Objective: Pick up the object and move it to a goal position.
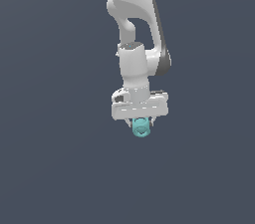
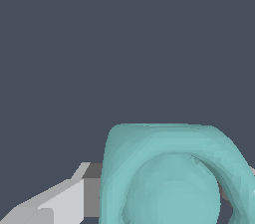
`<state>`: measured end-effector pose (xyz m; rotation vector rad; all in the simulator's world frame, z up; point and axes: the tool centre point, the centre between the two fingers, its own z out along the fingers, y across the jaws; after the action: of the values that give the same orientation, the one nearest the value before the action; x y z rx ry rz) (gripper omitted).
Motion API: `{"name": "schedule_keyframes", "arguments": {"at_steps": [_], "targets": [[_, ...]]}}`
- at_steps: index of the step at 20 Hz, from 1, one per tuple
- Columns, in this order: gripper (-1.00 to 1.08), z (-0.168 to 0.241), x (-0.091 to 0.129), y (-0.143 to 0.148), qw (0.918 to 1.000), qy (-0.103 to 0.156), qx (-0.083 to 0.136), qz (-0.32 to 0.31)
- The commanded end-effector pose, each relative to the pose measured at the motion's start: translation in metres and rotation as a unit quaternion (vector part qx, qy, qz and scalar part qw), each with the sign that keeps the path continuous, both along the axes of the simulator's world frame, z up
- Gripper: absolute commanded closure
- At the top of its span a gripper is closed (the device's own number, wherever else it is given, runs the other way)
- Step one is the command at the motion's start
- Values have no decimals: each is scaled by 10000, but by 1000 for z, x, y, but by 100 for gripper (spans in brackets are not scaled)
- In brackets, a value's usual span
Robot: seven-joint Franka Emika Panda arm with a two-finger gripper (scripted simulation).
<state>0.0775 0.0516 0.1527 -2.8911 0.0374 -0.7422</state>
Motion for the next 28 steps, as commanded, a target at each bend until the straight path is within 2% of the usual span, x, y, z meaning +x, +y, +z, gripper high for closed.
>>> {"name": "schedule_keyframes", "arguments": {"at_steps": [1,8,15,22,28], "targets": [[108,21,14,2,9993,-348,74,89],[108,70,40,6,9930,-1110,253,299],[108,115,56,9,9825,-1753,409,479],[108,160,65,11,9676,-2371,561,656],[108,202,69,12,9504,-2920,699,817]]}}
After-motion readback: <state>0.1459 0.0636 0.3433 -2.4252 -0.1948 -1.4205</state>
